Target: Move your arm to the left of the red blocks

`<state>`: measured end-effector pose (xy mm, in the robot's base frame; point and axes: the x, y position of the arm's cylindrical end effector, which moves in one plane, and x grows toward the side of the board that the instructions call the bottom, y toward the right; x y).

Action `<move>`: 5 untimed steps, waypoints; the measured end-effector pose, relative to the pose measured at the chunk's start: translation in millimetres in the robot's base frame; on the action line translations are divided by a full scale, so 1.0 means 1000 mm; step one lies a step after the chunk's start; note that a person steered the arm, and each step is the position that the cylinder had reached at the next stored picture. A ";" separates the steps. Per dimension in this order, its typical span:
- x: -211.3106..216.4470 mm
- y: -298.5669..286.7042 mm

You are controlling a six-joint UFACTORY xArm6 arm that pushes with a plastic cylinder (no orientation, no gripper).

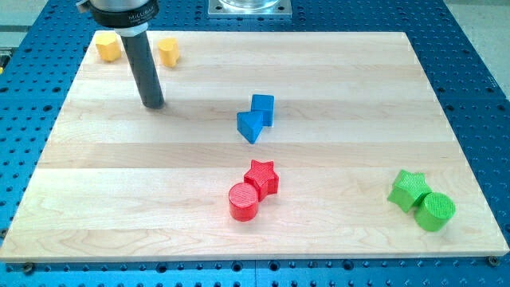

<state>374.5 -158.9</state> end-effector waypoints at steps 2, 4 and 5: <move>0.011 0.010; 0.043 0.019; 0.057 0.024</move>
<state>431.6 -134.8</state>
